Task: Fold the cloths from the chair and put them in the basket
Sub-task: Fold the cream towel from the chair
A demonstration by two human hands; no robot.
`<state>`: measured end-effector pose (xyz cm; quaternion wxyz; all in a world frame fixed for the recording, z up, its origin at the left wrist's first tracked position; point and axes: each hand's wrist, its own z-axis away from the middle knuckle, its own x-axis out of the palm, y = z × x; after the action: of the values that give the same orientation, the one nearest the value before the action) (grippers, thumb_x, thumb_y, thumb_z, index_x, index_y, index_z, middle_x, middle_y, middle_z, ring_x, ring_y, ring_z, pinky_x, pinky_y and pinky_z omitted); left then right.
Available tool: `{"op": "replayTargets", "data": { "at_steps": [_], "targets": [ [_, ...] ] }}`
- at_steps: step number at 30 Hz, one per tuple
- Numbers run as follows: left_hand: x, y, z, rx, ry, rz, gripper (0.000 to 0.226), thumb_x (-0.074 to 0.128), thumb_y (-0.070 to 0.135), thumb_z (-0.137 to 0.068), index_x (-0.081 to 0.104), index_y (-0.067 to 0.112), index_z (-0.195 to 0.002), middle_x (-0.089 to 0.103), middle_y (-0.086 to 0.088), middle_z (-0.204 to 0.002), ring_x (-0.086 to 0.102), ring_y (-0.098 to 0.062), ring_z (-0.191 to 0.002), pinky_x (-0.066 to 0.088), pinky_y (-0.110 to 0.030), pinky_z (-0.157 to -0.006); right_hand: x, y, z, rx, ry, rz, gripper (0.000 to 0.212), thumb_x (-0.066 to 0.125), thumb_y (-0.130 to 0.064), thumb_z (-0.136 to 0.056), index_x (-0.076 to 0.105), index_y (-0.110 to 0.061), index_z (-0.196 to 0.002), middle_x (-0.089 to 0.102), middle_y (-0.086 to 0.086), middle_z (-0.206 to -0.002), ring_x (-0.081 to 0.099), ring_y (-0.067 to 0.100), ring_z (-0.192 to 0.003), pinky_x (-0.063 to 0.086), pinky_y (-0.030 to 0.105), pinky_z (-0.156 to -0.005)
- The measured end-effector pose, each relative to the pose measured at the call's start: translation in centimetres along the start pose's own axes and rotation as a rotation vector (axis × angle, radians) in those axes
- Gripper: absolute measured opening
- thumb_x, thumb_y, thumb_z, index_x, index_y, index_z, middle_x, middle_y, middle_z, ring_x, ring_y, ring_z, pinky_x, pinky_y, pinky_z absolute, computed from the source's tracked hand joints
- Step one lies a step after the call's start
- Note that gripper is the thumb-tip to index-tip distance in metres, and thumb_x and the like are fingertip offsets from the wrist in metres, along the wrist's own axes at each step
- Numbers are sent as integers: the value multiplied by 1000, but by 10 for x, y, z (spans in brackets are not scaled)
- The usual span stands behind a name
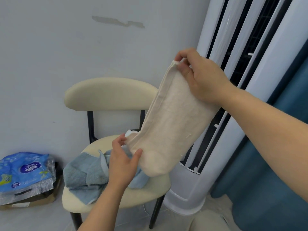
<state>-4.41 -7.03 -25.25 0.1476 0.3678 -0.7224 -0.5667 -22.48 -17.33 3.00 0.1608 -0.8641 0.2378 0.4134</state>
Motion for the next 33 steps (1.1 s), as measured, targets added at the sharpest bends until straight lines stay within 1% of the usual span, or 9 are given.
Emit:
{"op": "replayTargets", "data": {
  "at_steps": [5, 10, 14, 20, 23, 27, 29, 31, 33],
  "targets": [
    [-1, -1, 2, 94, -37, -145, 47, 75, 41, -88, 46, 38, -125, 54, 17, -125, 49, -5, -115, 41, -29, -95, -2, -1, 0, -10, -19, 49, 26, 34, -40, -110, 47, -27, -128, 58, -12, -103, 55, 17, -91, 37, 33, -78],
    [-2, -2, 5, 99, -146, -209, 41, 71, 42, -92, 52, 31, -127, 55, 19, -118, 52, -3, -107, 43, -27, -90, 1, -3, 0, -51, -27, 115, 26, 32, -42, -110, 45, -28, -127, 57, -15, -103, 56, 18, -90, 36, 33, -77],
    [-1, -5, 5, 91, -178, -244, 16, 69, 37, -94, 55, 29, -92, 60, 15, -84, 56, -3, -76, 43, -27, -69, -1, -2, -1, -61, -33, 147, 27, 31, -42, -110, 45, -28, -128, 59, -13, -103, 57, 18, -89, 35, 33, -76],
    [-4, 1, 6, -40, -258, -74, 23, 66, 27, -98, 51, 17, -83, 53, 8, -66, 48, 0, -58, 40, -21, -60, -2, 10, -3, -7, -31, 218, 27, 28, -42, -110, 45, -27, -126, 58, -14, -106, 58, 24, -90, 36, 36, -76],
    [-3, 4, 8, -73, -295, 16, 19, 70, 24, -96, 52, 19, -95, 60, 1, -75, 55, -1, -63, 46, -21, -64, -1, 20, -2, 22, -26, 216, 26, 27, -44, -109, 44, -30, -124, 59, -13, -105, 58, 24, -88, 36, 35, -75],
    [-3, 1, 8, -78, -434, 57, 32, 71, 35, -95, 53, 39, -120, 66, -7, -91, 64, -16, -84, 52, -28, -79, -1, 26, 1, 41, -25, 197, 23, 29, -44, -109, 43, -32, -123, 55, -18, -105, 57, 21, -90, 35, 35, -78],
    [-3, 2, 8, -40, -492, 26, 13, 65, 43, -97, 63, 34, -106, 61, -5, -84, 59, -14, -75, 50, -32, -76, 0, 27, 2, 52, -20, 182, 23, 29, -43, -109, 43, -32, -124, 55, -18, -107, 55, 19, -90, 34, 34, -78],
    [-3, 0, 6, -6, -520, 10, 37, 60, 51, -97, 60, 17, -83, 51, 2, -72, 50, -11, -66, 45, -36, -69, 1, 28, 1, 64, -16, 181, 24, 29, -44, -109, 43, -32, -124, 55, -18, -108, 54, 19, -91, 33, 34, -78],
    [-5, 1, 3, -4, -496, 15, 48, 61, 56, -94, 52, 12, -75, 45, 2, -71, 46, -11, -65, 41, -38, -66, 1, 32, -1, 93, -16, 178, 25, 29, -43, -110, 43, -31, -125, 54, -17, -109, 54, 19, -91, 35, 35, -78]
  ]
}}
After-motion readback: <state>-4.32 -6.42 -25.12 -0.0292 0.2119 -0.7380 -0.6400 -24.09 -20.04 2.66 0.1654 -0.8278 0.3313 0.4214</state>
